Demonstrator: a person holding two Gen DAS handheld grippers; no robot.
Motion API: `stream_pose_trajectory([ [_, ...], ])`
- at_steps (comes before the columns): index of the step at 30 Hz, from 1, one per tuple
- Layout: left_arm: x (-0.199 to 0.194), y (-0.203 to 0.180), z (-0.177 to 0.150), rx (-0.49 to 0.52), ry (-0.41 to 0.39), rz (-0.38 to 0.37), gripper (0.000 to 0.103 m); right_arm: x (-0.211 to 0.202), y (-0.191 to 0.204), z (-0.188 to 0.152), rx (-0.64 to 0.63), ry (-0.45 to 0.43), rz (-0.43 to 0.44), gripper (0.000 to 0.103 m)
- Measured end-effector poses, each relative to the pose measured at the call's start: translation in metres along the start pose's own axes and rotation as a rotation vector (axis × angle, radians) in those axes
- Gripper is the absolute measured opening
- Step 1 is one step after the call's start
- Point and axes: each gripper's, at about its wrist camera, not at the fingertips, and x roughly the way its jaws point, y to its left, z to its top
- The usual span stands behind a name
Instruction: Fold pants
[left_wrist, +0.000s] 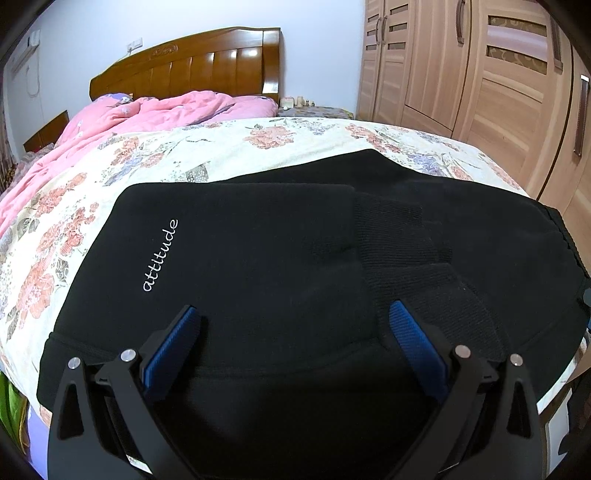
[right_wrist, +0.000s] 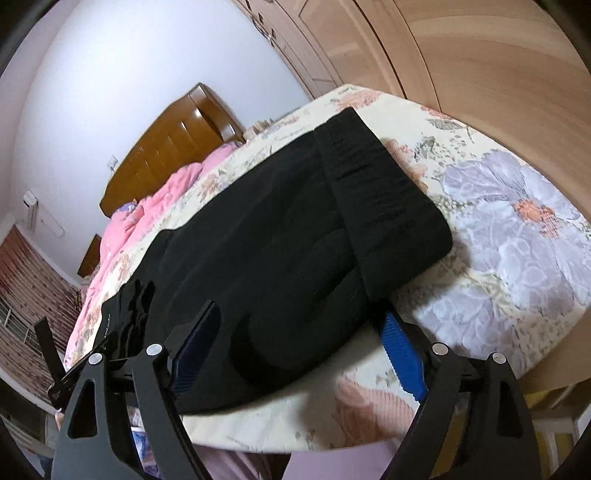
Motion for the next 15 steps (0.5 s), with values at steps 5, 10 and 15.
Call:
stream_pose_trajectory([
  [5, -0.001, 0.0, 0.0, -0.001, -0.005, 0.0, 0.102, 0.006, -0.002, 0.005, 0.027, -0.05, 0.029, 0.084],
  [10, -0.001, 0.001, 0.0, -0.002, -0.006, -0.003, 0.102, 0.014, -0.003, 0.008, 0.054, -0.111, 0.04, 0.077],
  [15, 0.001, 0.002, 0.001, -0.01, -0.006, -0.008, 0.102, 0.008, -0.026, 0.004, 0.106, -0.113, 0.08, 0.035],
])
